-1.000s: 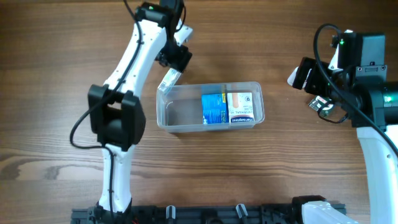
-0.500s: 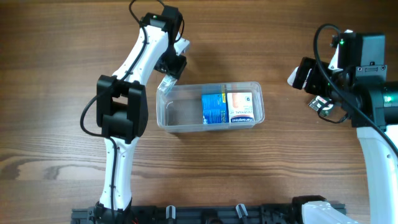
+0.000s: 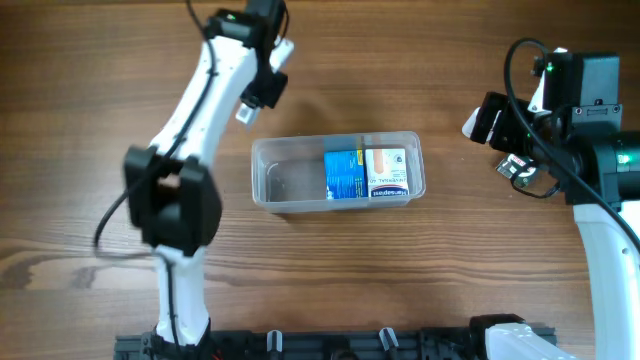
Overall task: Pack container
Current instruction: 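Carry the Panadol box toward the container's left end, then lower the Panadol box into the container beside the Vicks box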
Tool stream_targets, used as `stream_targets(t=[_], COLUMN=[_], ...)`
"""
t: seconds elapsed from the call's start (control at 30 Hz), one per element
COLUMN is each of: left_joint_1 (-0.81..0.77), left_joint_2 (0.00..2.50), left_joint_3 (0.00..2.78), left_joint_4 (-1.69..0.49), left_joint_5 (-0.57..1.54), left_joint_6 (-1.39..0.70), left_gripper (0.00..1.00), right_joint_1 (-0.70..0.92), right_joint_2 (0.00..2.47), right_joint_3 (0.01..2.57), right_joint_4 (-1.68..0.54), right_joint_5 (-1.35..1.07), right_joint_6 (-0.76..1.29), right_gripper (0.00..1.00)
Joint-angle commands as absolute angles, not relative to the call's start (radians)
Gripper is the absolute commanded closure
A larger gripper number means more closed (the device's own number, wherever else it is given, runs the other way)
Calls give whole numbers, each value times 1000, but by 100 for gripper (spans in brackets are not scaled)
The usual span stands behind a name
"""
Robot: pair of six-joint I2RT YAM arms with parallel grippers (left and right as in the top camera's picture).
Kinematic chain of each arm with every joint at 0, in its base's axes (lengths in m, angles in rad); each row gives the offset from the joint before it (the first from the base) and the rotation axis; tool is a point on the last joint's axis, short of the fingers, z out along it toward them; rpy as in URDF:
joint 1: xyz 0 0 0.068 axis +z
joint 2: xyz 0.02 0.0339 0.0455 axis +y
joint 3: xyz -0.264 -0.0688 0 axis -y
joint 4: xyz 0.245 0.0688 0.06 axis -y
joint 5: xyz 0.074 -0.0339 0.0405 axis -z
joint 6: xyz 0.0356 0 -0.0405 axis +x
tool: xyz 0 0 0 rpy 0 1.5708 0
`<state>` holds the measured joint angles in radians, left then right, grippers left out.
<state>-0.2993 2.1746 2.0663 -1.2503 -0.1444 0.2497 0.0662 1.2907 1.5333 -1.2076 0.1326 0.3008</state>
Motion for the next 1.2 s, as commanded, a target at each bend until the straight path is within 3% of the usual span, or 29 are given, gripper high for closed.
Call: stream_targets(t=[0.0, 0.3, 0.4, 0.57, 0.87, 1.17], left_joint_1=[-319, -417, -457, -487, -486, -486], left_joint_2=[1992, 1898, 1898, 1898, 1898, 1899], left_joint_3=[2069, 2017, 1914, 1663, 1520, 1488], left_joint_4=[-1296, -1583, -1570, -1386, -1143, -1125], left_joint_5=[-152, 233, 275, 249, 134, -3], left_joint_6=[255, 522, 619, 730, 729, 729], left_gripper=[81, 83, 82, 80, 73, 71], right_joint_1=[64, 64, 64, 64, 64, 64], right_joint_2=[1299, 1299, 1299, 1299, 1299, 1299], right_joint_3=[1536, 1536, 1536, 1536, 1536, 1536], right_joint_4=[-1205, -1205, -1205, -1205, -1205, -1205], right_joint_5=[142, 142, 142, 142, 142, 142], right_joint_6=[290, 289, 289, 289, 289, 290], right_gripper=[0, 0, 0, 0, 0, 0])
